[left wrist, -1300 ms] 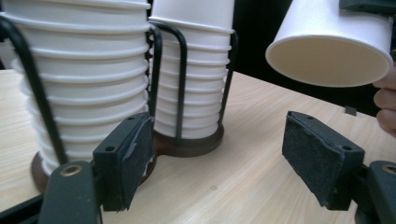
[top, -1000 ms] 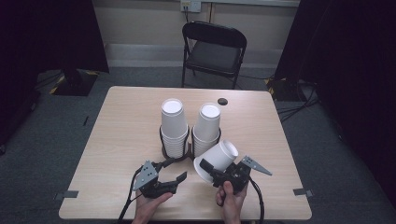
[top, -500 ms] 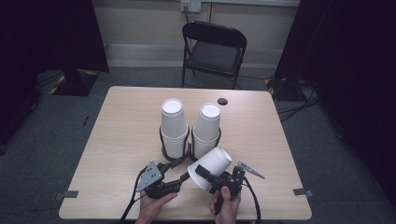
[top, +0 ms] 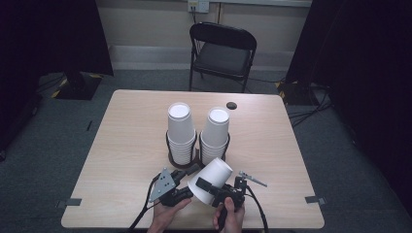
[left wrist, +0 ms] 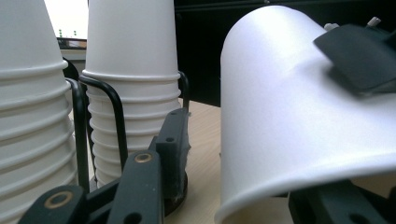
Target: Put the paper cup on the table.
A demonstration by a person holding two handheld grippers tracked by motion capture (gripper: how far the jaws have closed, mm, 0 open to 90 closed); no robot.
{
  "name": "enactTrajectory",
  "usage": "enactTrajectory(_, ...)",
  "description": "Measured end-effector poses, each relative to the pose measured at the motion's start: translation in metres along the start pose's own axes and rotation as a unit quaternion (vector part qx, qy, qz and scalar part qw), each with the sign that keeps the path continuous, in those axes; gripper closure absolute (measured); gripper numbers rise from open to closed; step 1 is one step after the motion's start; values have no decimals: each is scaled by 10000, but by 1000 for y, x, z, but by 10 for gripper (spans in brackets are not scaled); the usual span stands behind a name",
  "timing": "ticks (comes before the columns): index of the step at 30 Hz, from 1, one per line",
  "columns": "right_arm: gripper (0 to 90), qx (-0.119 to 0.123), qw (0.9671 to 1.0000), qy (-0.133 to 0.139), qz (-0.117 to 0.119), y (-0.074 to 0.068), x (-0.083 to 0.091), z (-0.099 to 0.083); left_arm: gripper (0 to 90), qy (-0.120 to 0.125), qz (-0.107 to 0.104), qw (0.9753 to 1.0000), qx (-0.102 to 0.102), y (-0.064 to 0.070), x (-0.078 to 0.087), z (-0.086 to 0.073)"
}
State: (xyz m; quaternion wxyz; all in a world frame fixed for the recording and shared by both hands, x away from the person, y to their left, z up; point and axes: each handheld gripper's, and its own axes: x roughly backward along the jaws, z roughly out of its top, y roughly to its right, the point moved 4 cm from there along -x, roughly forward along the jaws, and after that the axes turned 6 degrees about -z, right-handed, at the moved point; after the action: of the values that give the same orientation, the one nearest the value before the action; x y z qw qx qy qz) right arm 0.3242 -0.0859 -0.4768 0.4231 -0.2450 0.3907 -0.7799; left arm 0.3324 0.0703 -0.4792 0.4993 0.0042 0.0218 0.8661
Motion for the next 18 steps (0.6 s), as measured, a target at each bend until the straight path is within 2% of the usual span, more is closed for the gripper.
enactTrajectory(4,146,-15,10000,-83,42,-1,-3,-2,649,66,52,9999,-82,1,-1,-2)
enactTrajectory(5,146,-52,9998,-155,77,-2,-4,-4,707,62,58,9999,-107,1,-1,-3)
enactTrajectory(7,145,-40,9998,-162,60,-1,-5,-4,733,74,38,9999,-101,2,-1,-3)
enactTrajectory(9,139,-34,9997,-221,32,-1,-6,-6,813,52,-61,10000,-48,2,-2,-4)
enactTrajectory(15,131,-31,9998,-180,10,1,-6,-5,829,8,-88,9999,-57,1,-2,-6)
enactTrajectory(18,130,8,9999,-146,-12,1,-6,-5,836,24,-139,9999,43,1,-2,-7)
